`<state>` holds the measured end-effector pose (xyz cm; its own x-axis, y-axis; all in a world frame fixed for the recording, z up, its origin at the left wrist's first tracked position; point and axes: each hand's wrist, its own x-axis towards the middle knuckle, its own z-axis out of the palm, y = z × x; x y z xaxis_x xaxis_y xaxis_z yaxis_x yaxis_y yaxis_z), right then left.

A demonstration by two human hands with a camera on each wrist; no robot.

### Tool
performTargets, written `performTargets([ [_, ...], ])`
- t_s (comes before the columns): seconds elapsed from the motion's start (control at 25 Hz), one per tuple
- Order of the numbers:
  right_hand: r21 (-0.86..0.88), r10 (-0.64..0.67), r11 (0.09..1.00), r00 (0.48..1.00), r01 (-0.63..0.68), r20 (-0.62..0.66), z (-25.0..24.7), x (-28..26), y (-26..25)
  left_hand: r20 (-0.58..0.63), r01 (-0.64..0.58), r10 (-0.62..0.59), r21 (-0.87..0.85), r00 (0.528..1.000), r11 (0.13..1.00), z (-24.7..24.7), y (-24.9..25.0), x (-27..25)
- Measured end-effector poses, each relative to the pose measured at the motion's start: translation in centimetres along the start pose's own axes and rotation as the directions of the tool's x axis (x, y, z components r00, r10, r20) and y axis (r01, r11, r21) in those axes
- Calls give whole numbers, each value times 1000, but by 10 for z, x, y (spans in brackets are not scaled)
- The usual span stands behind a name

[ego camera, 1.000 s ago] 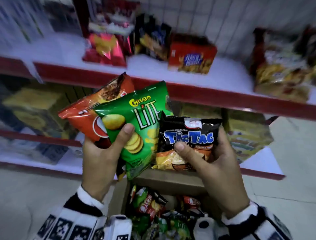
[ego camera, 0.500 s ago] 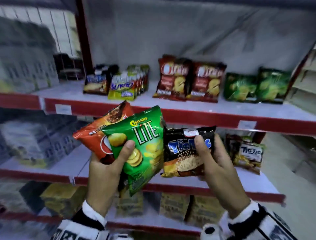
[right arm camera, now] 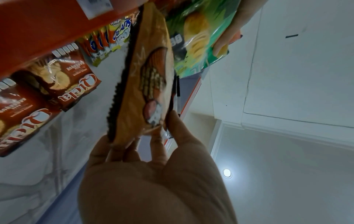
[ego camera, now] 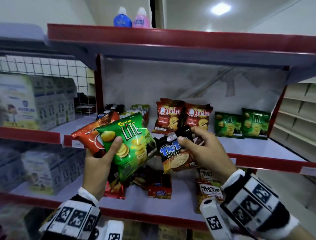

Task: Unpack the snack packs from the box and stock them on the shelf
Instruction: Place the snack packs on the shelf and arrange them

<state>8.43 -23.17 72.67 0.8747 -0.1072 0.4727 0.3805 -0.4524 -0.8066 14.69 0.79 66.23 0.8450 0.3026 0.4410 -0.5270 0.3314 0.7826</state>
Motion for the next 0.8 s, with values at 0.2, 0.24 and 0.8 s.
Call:
performTargets([
  [0.2,3,-33,999,999,33,-24,41,78,-32,-78,-80,78,-12,994,997,-54,23,79],
  [0.24,-19,-53,998,998,52,-45,56,100,-38,-97,-98,96,-12,991,995,-68,27,100],
  [0.8,-667,317,740,921,-93,224,278,284,-18,36,-10,6,114,999,993,-168,11,267],
])
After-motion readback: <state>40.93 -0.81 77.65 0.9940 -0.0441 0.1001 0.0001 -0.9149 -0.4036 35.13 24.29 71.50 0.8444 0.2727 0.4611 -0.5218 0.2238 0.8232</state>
